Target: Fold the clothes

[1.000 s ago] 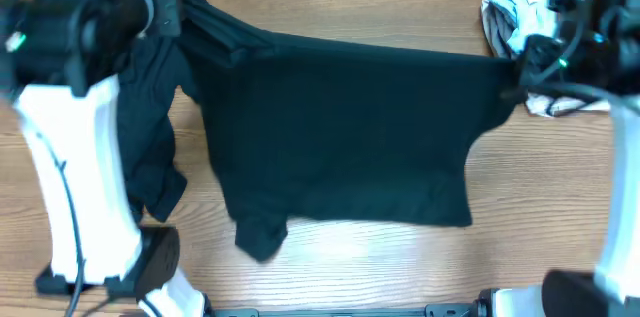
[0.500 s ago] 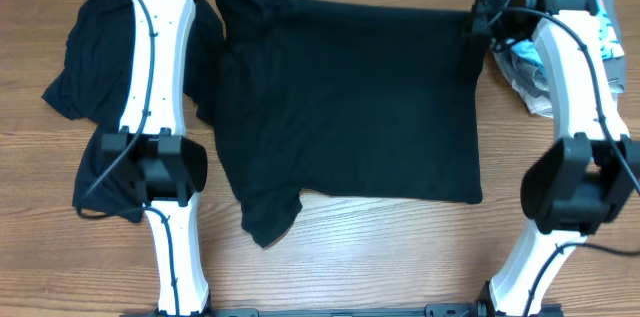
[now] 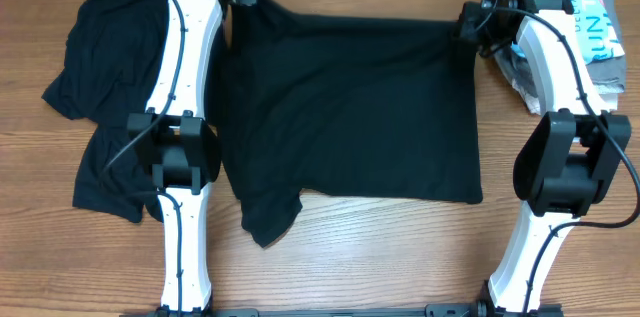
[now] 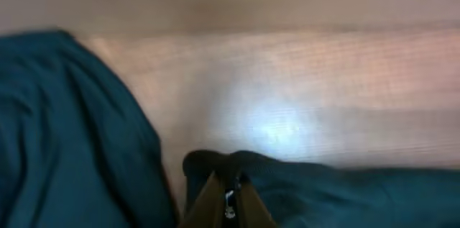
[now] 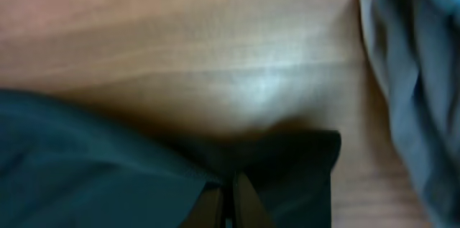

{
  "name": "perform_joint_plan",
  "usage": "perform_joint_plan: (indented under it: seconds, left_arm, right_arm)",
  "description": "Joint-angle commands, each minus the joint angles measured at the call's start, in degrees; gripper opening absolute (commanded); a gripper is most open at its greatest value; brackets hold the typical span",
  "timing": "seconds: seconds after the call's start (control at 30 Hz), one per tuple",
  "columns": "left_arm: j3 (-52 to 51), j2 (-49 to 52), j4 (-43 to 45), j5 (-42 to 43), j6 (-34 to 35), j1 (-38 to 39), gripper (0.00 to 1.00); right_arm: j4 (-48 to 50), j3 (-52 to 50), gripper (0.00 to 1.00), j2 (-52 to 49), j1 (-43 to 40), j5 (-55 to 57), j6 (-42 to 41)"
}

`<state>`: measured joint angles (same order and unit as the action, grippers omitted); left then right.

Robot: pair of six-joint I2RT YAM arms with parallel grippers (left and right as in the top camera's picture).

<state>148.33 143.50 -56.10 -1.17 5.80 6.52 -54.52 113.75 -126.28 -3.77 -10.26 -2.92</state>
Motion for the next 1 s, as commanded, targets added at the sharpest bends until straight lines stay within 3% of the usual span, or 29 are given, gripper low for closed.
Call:
perform_joint_plan:
  seconds: [0.0,0.17,0.37,0.67,0.97]
  left_arm:
    - [0.35,-0.17,-5.18,3.78,0.42,0.37,0.04]
    - [0.48,-2.08,-8.46,3.76,0.39,0.13,0.04]
    - [0.48,-10.64,-7.96,2.14,-1.38,-0.09,0.04]
    - [0.26,-11.39,6.86,-0.28,-1.53,0.59,0.04]
    - [0.2,-9.64,9.81,-0.26,-1.51,1.31,0.04]
  right_arm:
    - [-4.15,0.37,0.04,-0.26,-1.49,-0.37,0.39]
    - [-7.58,1.38,0.04,0.66,-1.68,-0.42,1.51]
    - [-14.51,9.35,0.04,1.2,-1.73,-0.59,2.67]
    - [-2.34,10.36,0.04,1.18,-1.79,4.7,3.41]
    - [0.57,10.34,0.04,0.87,-3.93,7.67,4.68]
